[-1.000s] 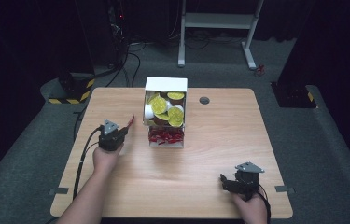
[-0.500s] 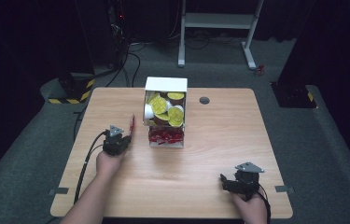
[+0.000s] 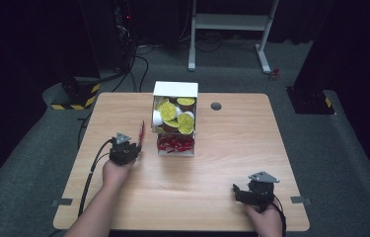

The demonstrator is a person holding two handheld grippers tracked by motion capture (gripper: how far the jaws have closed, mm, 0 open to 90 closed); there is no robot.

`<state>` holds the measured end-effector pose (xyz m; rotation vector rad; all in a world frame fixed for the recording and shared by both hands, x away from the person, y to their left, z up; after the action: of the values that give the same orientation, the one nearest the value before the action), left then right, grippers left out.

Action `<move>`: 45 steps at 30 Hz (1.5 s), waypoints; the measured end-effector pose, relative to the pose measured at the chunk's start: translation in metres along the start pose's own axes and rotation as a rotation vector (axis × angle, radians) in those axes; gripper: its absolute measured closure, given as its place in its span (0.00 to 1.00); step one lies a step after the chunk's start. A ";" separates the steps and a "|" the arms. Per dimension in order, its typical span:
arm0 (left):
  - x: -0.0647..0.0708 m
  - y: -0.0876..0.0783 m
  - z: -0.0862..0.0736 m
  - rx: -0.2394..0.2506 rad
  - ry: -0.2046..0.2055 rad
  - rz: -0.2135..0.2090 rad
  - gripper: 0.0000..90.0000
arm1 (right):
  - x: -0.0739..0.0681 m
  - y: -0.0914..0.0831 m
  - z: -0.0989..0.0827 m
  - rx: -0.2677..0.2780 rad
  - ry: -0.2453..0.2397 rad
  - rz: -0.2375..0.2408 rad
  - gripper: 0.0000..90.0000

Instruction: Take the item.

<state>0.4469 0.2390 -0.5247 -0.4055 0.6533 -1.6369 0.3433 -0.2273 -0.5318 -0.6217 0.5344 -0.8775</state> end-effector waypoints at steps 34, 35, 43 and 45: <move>0.000 -0.035 0.015 0.065 -0.052 -0.061 0.50 | 0.000 0.000 0.000 0.000 0.000 0.001 0.13; -0.001 -0.037 0.015 0.063 -0.041 -0.062 0.49 | 0.000 0.000 0.000 0.000 0.000 0.001 0.13; -0.001 -0.044 0.015 0.056 -0.037 -0.070 0.48 | 0.000 0.000 0.000 0.000 0.000 0.001 0.13; -0.002 -0.047 0.014 0.063 -0.045 -0.069 0.48 | 0.000 0.000 0.000 0.000 0.000 0.003 0.13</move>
<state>0.4196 0.2413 -0.4843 -0.4215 0.5581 -1.7046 0.3439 -0.2272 -0.5318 -0.6203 0.5357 -0.8744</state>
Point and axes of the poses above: each handheld gripper's, and its own axes: y roughly forward along the jaws, z roughly out of its top, x roughly to its right, the point moved 1 cm from there along y, roughly forward along the jaws, and after that the axes turned 15 degrees about z, right-handed, at the moved point
